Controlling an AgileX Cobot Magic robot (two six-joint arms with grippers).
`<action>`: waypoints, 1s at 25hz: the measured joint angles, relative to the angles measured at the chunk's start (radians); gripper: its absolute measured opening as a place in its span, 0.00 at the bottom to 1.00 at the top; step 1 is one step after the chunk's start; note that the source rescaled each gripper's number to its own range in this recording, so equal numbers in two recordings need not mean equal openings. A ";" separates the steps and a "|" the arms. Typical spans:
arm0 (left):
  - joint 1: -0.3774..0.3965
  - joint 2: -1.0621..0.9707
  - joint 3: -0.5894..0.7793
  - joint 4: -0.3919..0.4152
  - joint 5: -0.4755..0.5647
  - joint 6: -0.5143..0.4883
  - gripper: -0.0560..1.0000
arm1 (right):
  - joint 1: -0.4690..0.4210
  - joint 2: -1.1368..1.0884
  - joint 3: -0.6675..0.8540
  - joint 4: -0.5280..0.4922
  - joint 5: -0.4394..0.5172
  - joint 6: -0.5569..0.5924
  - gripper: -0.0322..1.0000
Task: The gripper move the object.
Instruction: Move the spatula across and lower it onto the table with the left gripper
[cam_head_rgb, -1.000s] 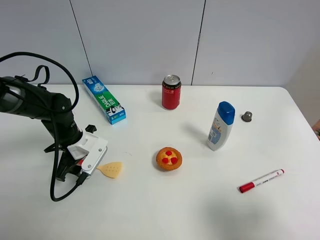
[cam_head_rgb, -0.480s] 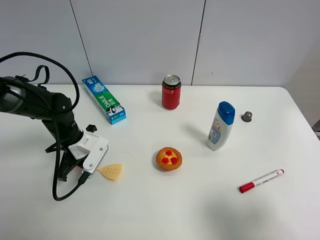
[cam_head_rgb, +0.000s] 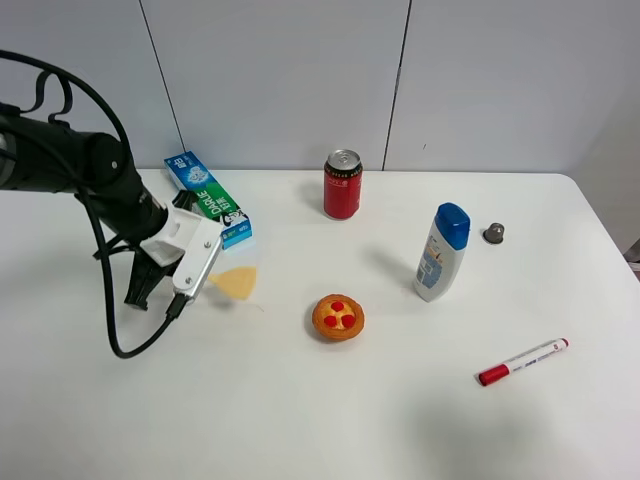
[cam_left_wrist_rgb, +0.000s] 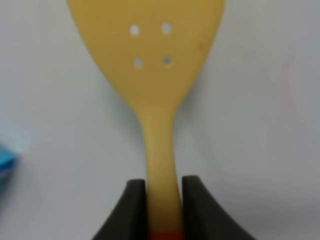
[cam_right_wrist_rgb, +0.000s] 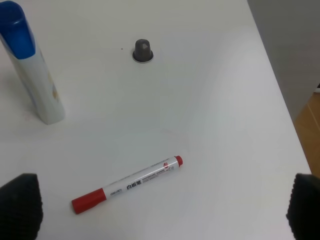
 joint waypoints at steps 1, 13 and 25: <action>0.000 0.000 -0.034 0.003 0.000 0.000 0.06 | 0.000 0.000 0.000 0.000 0.000 0.000 1.00; 0.000 0.121 -0.391 0.000 -0.076 0.000 0.06 | 0.000 0.000 0.000 0.000 0.000 0.000 1.00; 0.000 0.328 -0.585 -0.045 -0.211 0.006 0.06 | 0.000 0.000 0.000 0.000 0.000 0.000 1.00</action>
